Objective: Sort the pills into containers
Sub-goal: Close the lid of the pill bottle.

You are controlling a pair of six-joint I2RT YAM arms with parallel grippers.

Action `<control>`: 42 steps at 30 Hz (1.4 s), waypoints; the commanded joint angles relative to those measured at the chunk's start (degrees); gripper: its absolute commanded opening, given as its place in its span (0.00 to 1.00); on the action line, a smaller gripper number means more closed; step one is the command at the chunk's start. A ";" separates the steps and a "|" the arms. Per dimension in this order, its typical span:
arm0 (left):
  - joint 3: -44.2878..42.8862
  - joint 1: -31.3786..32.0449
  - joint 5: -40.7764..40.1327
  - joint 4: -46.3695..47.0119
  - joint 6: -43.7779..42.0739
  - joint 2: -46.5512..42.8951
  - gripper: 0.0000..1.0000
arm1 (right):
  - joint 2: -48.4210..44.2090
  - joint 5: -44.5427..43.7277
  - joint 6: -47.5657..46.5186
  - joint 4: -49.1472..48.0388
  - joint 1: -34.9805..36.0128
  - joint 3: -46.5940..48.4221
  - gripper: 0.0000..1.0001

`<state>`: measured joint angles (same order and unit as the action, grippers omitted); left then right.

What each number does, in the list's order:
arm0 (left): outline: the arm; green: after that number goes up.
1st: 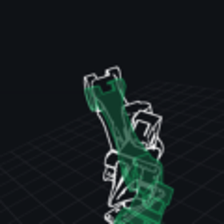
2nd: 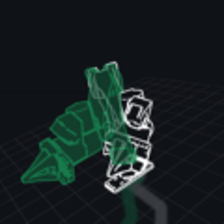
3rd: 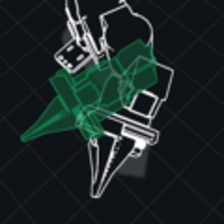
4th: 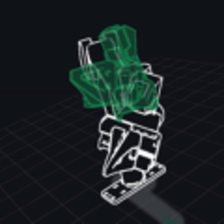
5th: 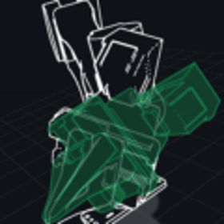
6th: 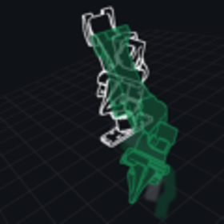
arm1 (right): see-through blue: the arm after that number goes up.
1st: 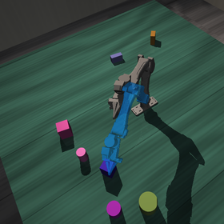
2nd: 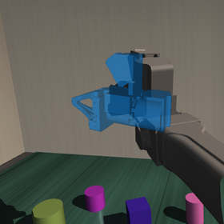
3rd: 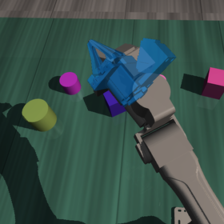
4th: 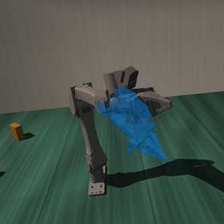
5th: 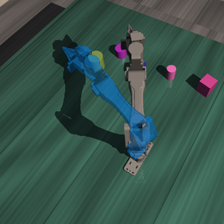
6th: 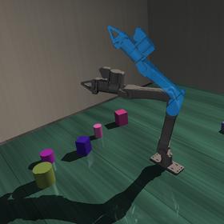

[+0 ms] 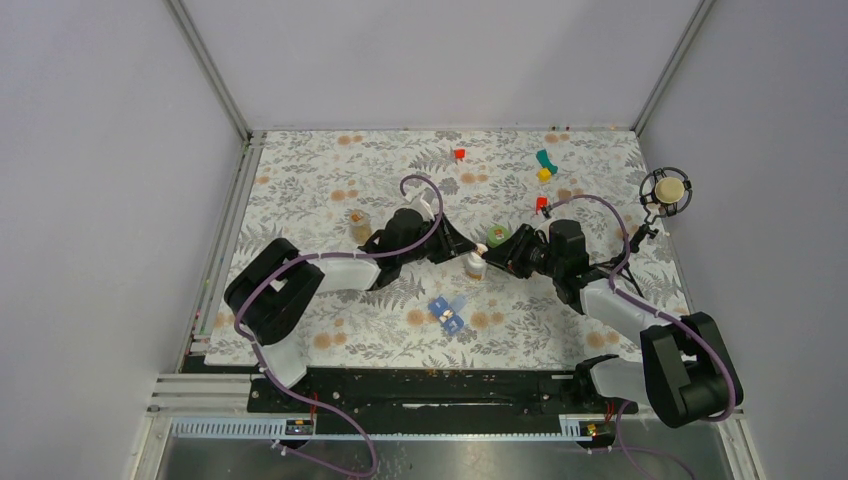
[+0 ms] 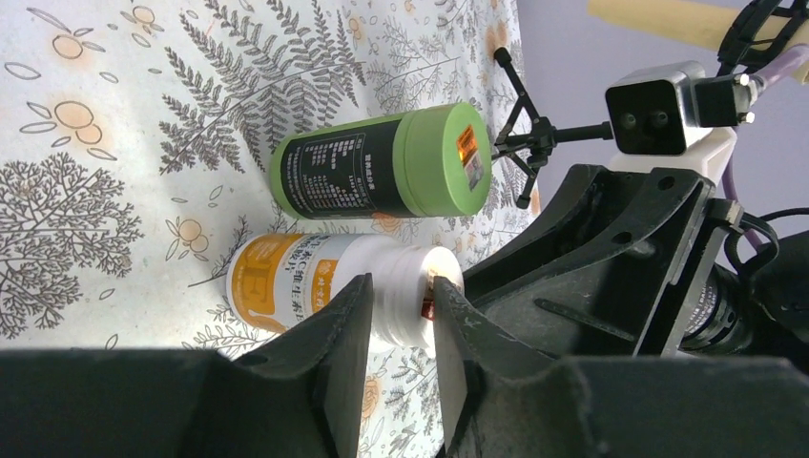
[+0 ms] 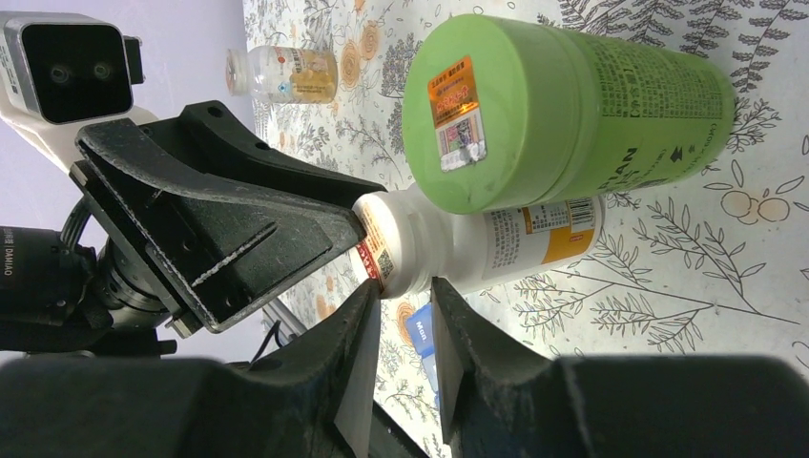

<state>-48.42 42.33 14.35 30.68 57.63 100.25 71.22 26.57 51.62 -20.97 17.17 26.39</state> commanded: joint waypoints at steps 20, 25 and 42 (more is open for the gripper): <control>3.59 0.91 4.91 6.45 0.59 1.18 0.38 | 2.95 -2.05 2.08 -2.53 -0.38 -1.31 0.15; 3.08 0.98 4.97 5.68 0.12 1.04 0.39 | 3.35 -1.75 2.15 -2.98 -0.39 -1.16 0.15; 3.16 1.09 5.16 4.80 -0.06 2.52 0.13 | 5.69 -0.39 0.07 -1.44 -0.39 1.76 0.37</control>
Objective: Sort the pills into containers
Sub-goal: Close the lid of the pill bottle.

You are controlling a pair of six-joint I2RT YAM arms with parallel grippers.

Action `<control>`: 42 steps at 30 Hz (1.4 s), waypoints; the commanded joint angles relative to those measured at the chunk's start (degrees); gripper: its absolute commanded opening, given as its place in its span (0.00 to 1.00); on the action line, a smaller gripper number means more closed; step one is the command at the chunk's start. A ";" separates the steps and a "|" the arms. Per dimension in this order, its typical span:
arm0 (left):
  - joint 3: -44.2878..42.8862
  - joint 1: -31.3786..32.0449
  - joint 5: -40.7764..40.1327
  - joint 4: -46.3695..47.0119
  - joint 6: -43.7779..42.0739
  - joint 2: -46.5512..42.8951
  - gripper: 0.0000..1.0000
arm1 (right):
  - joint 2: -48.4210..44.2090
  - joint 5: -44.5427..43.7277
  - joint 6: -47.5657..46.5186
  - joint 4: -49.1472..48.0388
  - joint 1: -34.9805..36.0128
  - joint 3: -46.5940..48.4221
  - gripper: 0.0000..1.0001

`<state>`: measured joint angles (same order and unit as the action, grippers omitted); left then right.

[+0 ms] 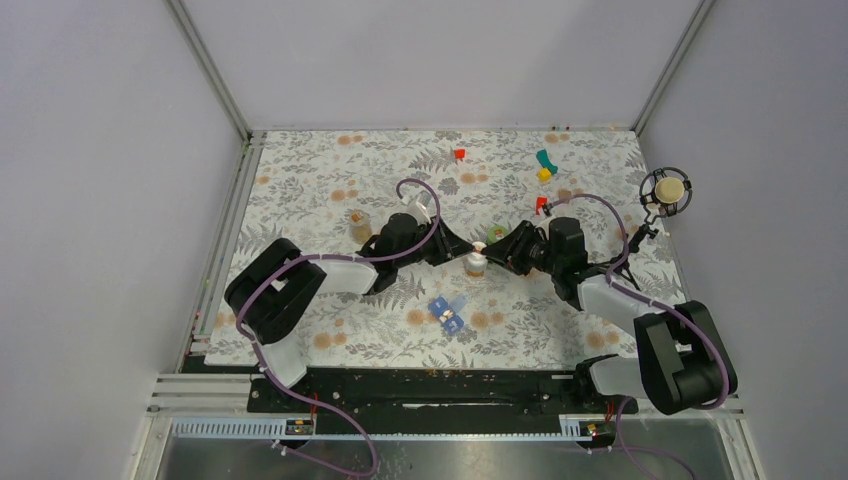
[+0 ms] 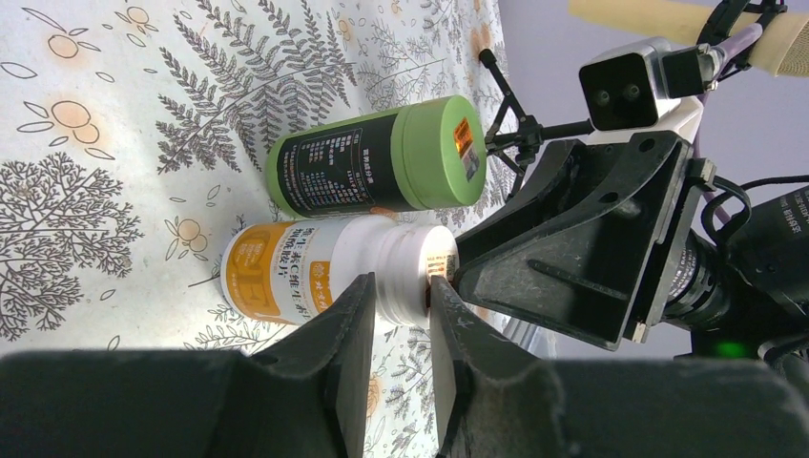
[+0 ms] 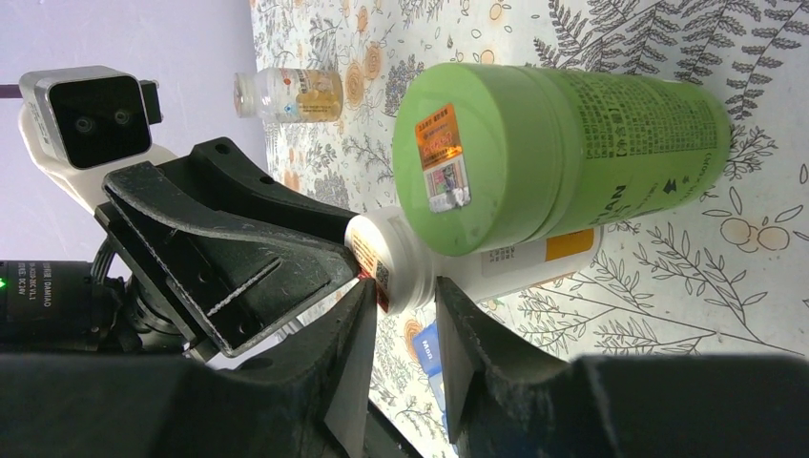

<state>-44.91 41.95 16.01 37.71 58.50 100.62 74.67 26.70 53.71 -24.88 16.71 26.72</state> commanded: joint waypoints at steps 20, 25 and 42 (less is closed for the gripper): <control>-0.01 2.54 3.56 -3.60 -1.74 4.22 0.00 | 6.34 1.30 -1.02 -0.88 0.07 0.18 0.00; 2.15 3.25 2.52 0.65 -2.32 4.44 0.00 | 6.95 1.33 -0.25 -2.06 0.08 -0.41 0.00; 1.96 4.10 -0.72 0.67 -7.33 2.24 0.00 | 3.58 1.12 -1.19 4.34 0.06 4.19 0.00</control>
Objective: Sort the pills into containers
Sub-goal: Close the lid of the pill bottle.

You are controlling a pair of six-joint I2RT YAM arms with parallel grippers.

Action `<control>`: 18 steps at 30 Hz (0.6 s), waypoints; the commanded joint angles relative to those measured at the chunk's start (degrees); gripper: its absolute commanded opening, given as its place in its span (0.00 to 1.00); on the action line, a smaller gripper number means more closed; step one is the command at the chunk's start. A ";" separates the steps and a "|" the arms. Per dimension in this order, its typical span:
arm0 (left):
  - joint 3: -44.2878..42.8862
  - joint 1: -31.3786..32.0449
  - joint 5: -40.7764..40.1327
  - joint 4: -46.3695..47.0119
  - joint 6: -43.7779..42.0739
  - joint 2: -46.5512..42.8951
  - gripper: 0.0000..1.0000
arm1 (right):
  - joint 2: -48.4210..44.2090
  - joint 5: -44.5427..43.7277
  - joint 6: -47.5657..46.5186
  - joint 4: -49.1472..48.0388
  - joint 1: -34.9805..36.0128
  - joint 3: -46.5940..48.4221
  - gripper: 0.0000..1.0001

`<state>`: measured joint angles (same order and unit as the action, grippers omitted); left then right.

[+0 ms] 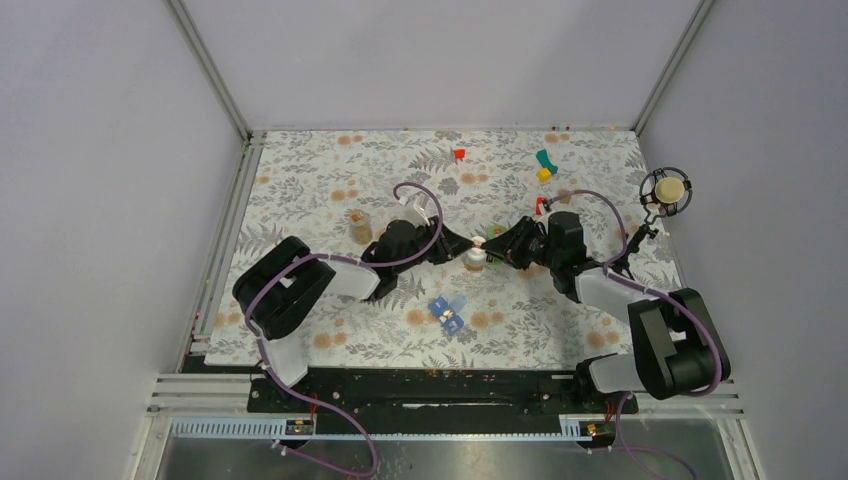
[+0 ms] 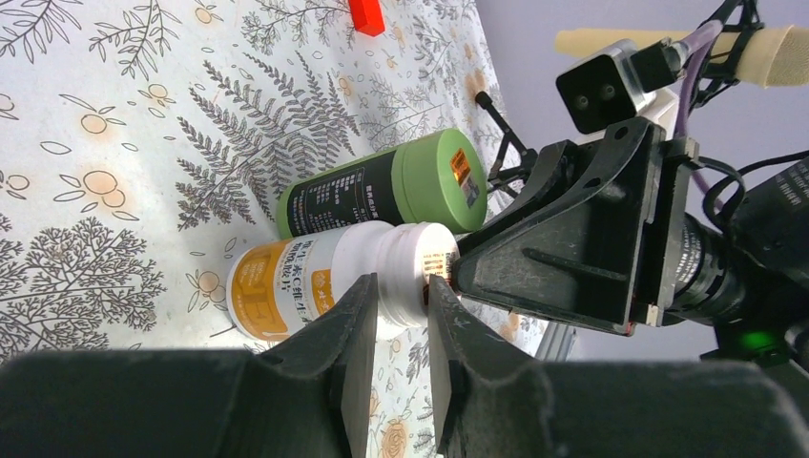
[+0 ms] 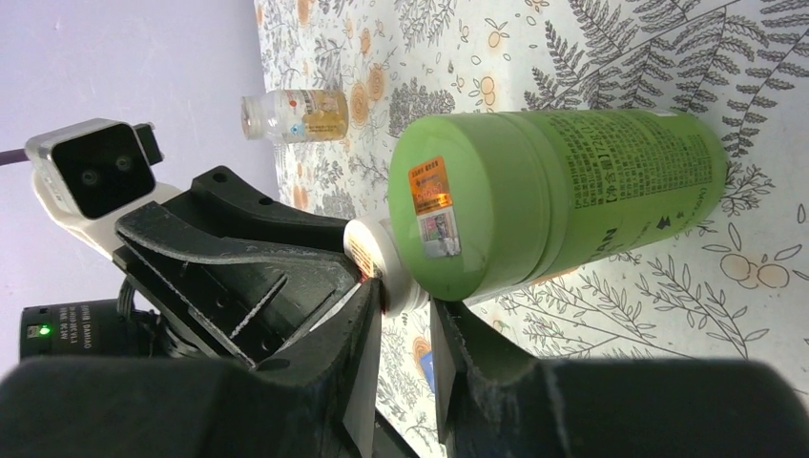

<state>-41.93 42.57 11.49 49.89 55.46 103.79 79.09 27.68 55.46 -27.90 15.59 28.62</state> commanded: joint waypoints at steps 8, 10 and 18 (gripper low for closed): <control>-9.07 2.87 0.56 -21.47 -7.06 -7.23 0.27 | -3.75 -1.75 -8.86 17.70 1.19 9.50 0.21; -10.74 2.18 -0.02 -23.32 -7.36 -7.96 0.39 | -4.02 -2.08 -10.07 19.80 1.14 11.56 0.27; -11.95 -0.15 -3.26 -26.69 -8.49 -11.26 0.51 | -4.39 -2.05 -11.82 23.75 1.19 16.30 0.38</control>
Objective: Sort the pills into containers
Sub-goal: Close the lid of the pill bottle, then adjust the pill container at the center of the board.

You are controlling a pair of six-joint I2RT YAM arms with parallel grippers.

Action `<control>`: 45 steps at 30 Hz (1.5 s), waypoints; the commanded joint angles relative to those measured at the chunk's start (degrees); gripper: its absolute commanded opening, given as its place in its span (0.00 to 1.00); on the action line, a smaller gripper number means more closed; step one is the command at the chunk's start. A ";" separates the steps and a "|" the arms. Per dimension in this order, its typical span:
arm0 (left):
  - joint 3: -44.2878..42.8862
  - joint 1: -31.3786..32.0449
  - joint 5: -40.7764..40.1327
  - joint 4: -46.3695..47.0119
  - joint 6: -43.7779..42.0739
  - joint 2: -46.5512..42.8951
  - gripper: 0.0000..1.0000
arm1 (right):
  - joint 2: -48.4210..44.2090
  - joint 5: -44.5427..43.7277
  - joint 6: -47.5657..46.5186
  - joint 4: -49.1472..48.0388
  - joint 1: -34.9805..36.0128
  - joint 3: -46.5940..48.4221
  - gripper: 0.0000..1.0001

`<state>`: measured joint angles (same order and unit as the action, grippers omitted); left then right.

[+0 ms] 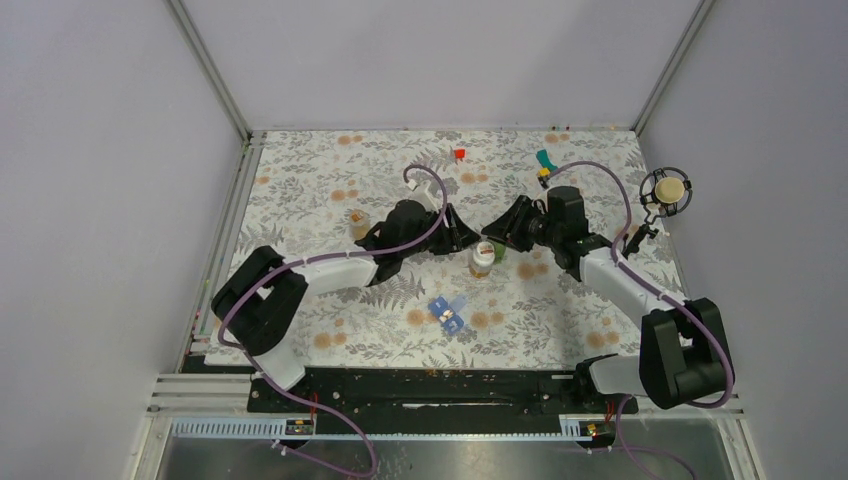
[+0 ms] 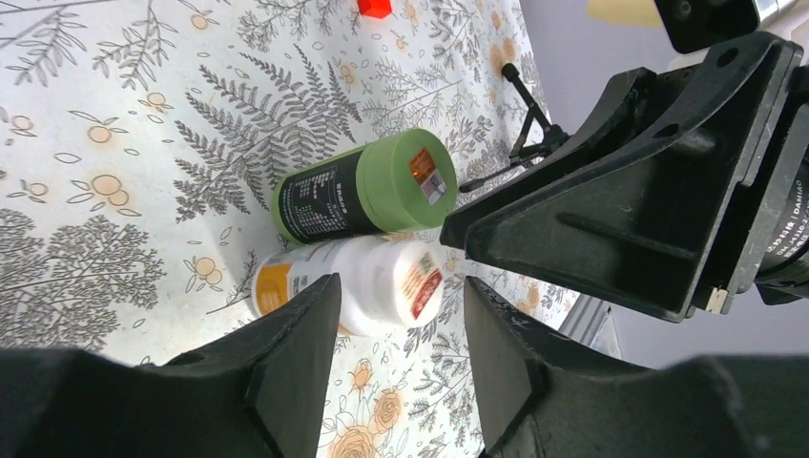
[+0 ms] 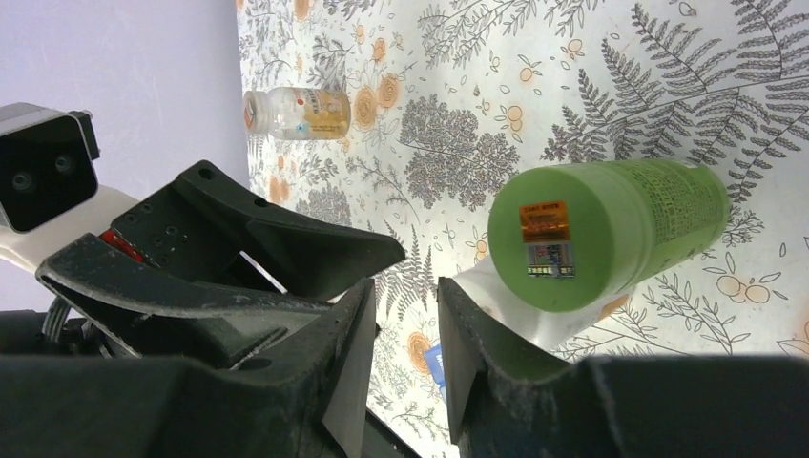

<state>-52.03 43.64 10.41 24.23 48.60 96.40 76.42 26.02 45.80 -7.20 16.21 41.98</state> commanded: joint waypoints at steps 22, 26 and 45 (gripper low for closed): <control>23.32 2.73 -7.83 -11.10 -8.07 -26.99 0.64 | -21.24 -1.89 -8.48 11.56 3.32 -13.27 0.52; 28.50 4.87 -12.78 -13.44 -4.10 -29.45 0.63 | -19.65 -3.45 -6.11 7.83 6.02 -17.88 0.46; 38.87 6.27 -13.97 7.56 20.06 -21.33 0.59 | -1.54 -7.80 1.06 -8.65 11.49 -19.18 0.33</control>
<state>-13.30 48.88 -0.84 26.72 63.00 72.31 72.95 19.90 45.47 -12.05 26.96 21.12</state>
